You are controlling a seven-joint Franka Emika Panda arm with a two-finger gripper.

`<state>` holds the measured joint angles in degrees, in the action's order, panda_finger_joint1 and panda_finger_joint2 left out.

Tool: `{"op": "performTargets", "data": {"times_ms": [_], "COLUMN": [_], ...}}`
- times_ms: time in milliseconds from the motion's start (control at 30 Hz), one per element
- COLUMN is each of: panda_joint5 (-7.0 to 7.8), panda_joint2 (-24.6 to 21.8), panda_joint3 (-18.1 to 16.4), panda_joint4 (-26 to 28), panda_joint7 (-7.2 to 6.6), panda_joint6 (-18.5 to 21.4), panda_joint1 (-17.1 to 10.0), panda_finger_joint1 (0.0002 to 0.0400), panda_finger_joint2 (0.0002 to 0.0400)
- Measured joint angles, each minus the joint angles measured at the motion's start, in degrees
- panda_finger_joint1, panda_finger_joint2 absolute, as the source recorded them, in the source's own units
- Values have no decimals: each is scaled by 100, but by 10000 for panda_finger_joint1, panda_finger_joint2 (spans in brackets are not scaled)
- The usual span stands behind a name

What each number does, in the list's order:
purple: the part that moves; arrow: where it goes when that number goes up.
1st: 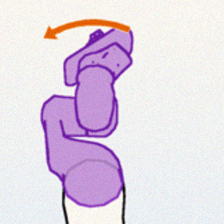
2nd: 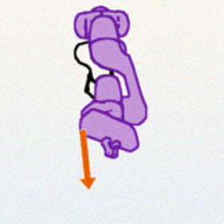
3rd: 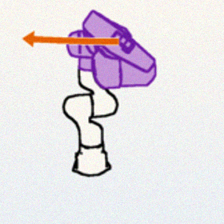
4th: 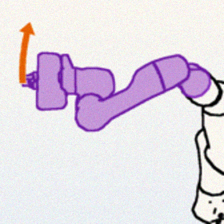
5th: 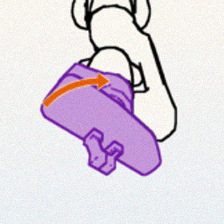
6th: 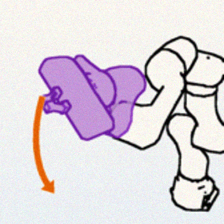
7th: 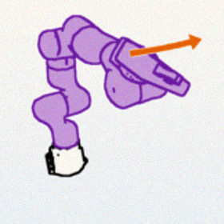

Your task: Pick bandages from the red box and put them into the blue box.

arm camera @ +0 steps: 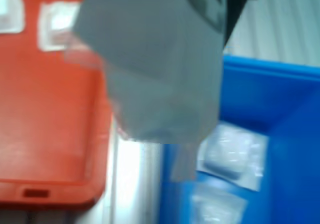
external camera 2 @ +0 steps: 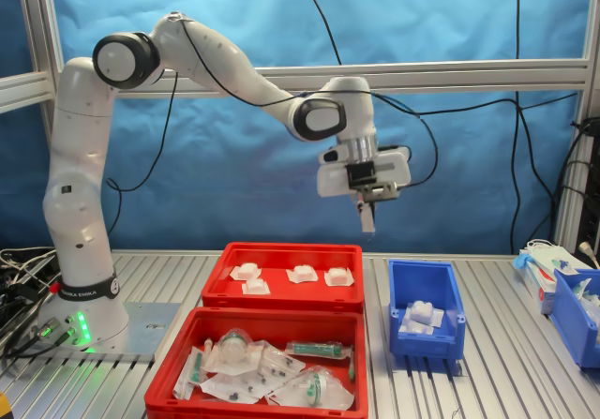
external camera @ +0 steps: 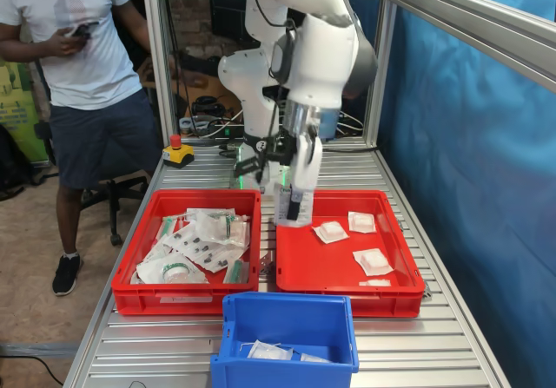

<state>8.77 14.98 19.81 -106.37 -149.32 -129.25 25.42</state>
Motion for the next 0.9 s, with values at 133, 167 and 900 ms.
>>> {"op": "performTargets", "data": {"times_ms": [133,167,900], "panda_joint5": [-262,-298,-761], "panda_joint2": [92,123,1482], "panda_joint3": [196,224,562], "panda_joint4": [521,602,2024], "panda_joint7": [31,34,64], "panda_joint6": [56,63,111], "panda_joint1": [-2,-2,-48], "panda_finger_joint1": [67,67,67], "panda_finger_joint2": [67,67,67]}}
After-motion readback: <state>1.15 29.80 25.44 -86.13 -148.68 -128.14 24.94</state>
